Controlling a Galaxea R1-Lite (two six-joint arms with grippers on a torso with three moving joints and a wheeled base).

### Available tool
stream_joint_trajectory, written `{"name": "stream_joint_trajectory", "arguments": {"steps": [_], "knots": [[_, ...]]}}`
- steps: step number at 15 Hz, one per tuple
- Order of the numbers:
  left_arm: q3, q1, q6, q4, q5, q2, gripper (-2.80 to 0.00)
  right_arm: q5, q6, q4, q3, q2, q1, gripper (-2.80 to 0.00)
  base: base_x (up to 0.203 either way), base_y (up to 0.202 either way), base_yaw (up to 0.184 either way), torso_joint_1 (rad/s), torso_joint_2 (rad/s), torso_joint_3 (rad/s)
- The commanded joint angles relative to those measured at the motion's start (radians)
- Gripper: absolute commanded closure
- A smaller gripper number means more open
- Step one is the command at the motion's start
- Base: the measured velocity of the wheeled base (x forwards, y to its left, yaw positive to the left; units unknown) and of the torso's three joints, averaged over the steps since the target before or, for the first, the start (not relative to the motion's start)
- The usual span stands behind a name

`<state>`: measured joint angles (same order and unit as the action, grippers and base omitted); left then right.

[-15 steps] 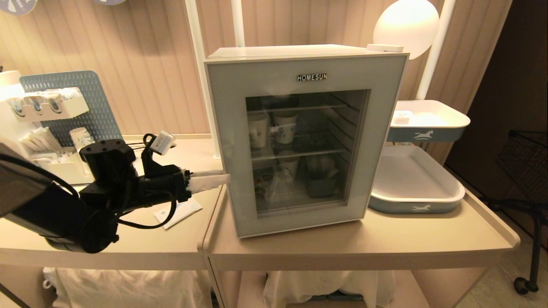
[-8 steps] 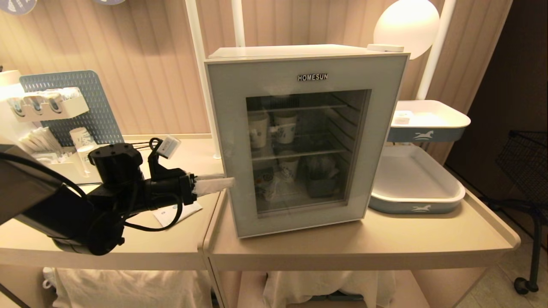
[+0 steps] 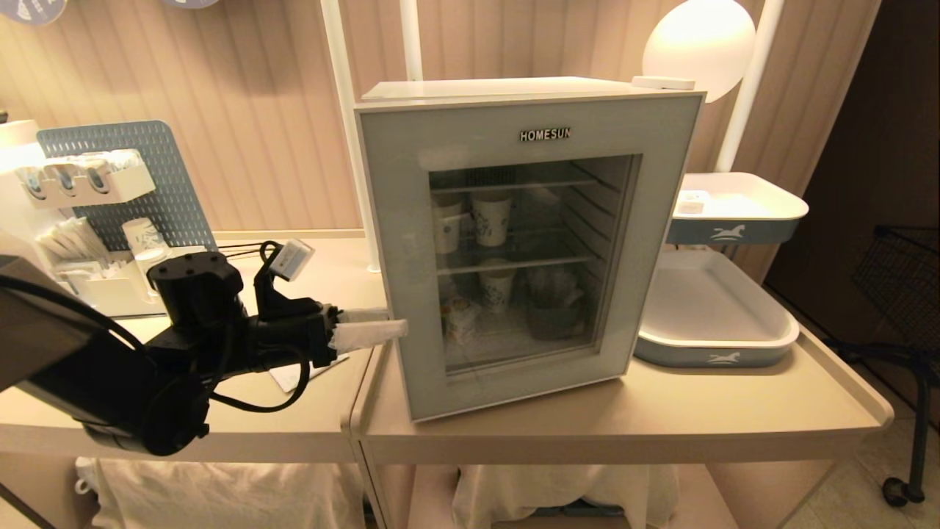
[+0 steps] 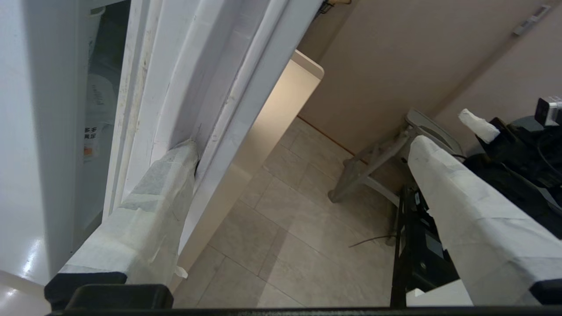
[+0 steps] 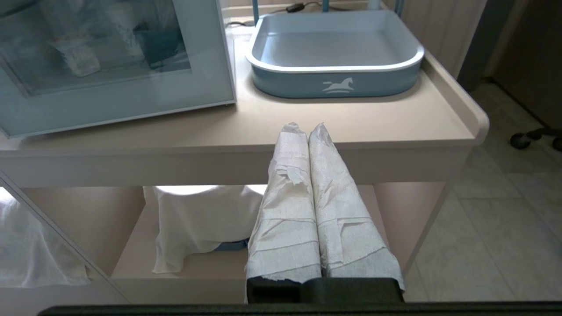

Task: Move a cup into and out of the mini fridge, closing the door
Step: Open the freezer door

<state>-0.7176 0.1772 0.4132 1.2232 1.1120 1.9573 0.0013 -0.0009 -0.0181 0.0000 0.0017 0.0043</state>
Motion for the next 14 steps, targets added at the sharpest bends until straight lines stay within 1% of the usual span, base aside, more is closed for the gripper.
{"name": "stream_joint_trajectory", "arguments": {"steps": [1,3,4,5,6,7,8,11,14], "knots": [[0.023,0.019,0.001,0.016,0.008,-0.037,-2.80,0.000,-0.001,0.000,0.000,0.001,0.000,0.00,0.000,0.000,0.000,0.000,0.00,0.000],[0.044,0.035,-0.001,0.030,0.028,-0.044,-2.80,0.000,-0.001,0.000,0.000,0.001,0.000,0.00,0.000,0.000,0.000,0.000,0.00,0.000],[0.063,0.040,-0.007,0.055,0.044,-0.043,-2.80,0.000,-0.001,0.000,0.000,0.001,0.000,0.00,0.000,0.000,0.000,0.000,0.00,0.000],[0.089,0.041,-0.032,0.088,0.084,-0.042,-2.80,0.000,-0.001,0.000,0.000,0.001,0.000,0.00,0.000,0.000,0.000,0.000,0.00,0.000],[0.109,0.040,-0.067,0.117,0.135,-0.040,-0.38,0.000,-0.001,0.000,0.000,0.001,0.000,0.00,0.000,0.000,0.000,0.000,0.00,0.000],[0.132,0.040,-0.104,0.142,0.177,-0.041,0.00,0.000,-0.001,0.000,0.000,0.001,0.000,0.00,0.000,0.000,0.000,0.000,0.00,0.000],[0.138,0.041,-0.115,0.148,0.188,-0.048,0.00,0.000,-0.001,0.000,0.000,0.001,0.000,0.00,0.000,0.000,0.000,0.000,0.00,0.000],[0.138,0.033,-0.117,0.150,0.189,-0.054,0.00,0.000,-0.001,0.000,0.000,0.001,0.000,0.00,0.000,0.000,0.000,0.000,0.00,0.000],[0.114,0.003,-0.117,0.149,0.186,-0.015,0.00,0.000,-0.001,0.000,0.000,0.001,0.000,0.00,0.000,0.000,0.000,0.000,0.00,0.000]]}}
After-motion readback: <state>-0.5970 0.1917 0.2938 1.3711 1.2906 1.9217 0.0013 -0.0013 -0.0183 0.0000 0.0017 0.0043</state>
